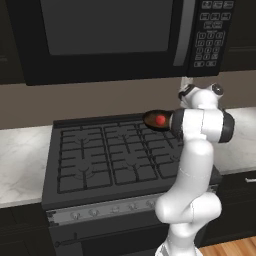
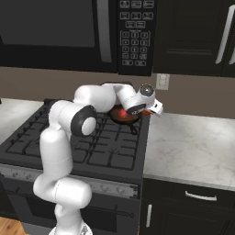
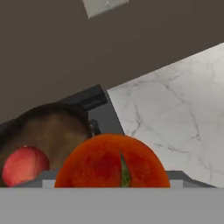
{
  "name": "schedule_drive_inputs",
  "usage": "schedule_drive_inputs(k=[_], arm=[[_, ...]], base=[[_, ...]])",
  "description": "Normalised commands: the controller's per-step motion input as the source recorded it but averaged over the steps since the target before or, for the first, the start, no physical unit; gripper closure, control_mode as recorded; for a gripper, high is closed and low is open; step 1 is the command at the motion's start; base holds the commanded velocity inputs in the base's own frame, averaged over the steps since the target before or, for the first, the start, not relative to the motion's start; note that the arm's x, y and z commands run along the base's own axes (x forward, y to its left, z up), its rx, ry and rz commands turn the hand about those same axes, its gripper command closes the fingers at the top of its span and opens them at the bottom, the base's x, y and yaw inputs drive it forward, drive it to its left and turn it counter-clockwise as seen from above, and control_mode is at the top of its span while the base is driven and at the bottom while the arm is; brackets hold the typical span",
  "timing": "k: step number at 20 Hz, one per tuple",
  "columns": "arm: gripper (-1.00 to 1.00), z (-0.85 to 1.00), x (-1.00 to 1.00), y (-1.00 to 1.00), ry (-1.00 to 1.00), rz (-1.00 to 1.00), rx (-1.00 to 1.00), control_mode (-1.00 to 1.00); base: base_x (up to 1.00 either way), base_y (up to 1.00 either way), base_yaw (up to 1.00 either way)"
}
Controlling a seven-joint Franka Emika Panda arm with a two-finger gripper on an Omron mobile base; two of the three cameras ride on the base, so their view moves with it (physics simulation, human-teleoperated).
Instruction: Place the pan on the rear right burner on the stove. Then place the tomato and the onion in the pan and turn on the rear right burner.
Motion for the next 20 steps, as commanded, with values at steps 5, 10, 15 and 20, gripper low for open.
schedule_drive_inputs(k=[5, 10, 15, 20], arm=[[1.00, 0.00, 0.33, 0.40, 0.00, 0.07, 0.00, -1.00], [1.00, 0.00, 0.47, 0.32, 0.00, 0.06, 0.00, -1.00], [1.00, -0.02, 0.46, 0.18, 0.00, 0.03, 0.00, -1.00], [1.00, -0.14, 0.39, 0.14, 0.01, 0.00, 0.00, -1.00]], base=[[0.00, 0.00, 0.00], [0.00, 0.00, 0.00], [0.00, 0.00, 0.00], [0.00, 0.00, 0.00]])
